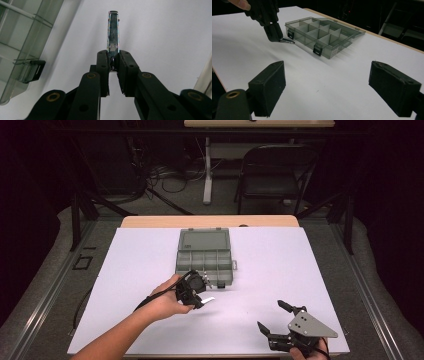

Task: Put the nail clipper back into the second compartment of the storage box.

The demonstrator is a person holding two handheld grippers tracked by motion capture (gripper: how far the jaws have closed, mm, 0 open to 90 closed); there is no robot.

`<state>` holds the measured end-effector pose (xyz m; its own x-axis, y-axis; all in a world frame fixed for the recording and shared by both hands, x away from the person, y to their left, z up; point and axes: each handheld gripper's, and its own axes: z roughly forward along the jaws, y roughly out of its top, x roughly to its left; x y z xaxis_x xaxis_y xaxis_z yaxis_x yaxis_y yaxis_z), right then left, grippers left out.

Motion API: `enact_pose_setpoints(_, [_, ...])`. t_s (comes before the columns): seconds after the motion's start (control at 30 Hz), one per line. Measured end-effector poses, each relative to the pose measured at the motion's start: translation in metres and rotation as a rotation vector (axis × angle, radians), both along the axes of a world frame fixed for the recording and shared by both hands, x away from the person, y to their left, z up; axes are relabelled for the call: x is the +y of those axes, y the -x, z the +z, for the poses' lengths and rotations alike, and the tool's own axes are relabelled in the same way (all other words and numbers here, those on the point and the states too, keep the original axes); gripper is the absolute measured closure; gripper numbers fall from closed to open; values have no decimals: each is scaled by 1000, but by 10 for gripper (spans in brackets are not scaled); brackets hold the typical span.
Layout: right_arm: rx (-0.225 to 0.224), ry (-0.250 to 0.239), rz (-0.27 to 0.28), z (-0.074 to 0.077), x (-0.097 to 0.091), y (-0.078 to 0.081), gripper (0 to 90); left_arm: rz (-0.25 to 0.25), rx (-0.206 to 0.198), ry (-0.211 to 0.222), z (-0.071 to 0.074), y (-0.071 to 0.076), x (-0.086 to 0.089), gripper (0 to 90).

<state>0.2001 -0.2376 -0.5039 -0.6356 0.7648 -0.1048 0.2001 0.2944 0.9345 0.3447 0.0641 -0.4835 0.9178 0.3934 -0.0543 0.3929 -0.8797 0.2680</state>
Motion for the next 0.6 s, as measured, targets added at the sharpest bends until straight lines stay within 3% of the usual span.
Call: enact_pose_setpoints(0.6, [0,0,-1,0,0,0,137,110,-50,83,47,-19,24,798])
